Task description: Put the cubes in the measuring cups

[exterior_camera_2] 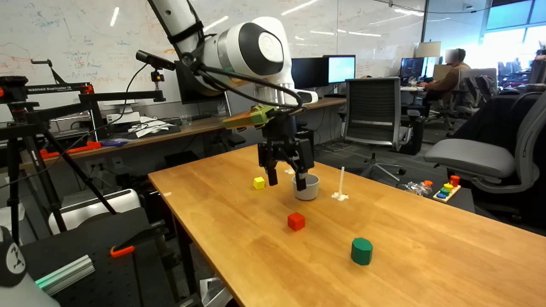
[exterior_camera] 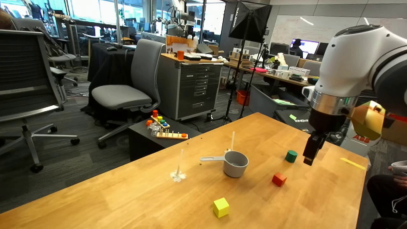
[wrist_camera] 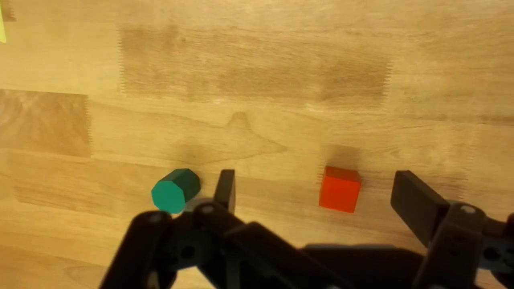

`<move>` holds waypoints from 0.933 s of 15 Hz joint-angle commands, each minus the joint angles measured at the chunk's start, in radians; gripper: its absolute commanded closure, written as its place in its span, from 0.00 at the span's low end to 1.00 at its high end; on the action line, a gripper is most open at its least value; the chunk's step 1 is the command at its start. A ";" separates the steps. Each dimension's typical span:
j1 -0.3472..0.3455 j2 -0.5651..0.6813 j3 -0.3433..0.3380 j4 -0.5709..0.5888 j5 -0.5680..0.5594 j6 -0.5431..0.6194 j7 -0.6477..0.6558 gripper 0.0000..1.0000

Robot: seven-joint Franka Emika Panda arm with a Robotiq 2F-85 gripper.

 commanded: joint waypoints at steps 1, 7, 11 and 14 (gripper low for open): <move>0.064 0.109 -0.032 0.102 -0.062 0.008 0.075 0.00; 0.136 0.264 -0.090 0.263 -0.085 -0.008 0.121 0.00; 0.177 0.339 -0.116 0.307 -0.067 -0.004 0.134 0.00; 0.197 0.370 -0.122 0.316 -0.053 -0.003 0.142 0.00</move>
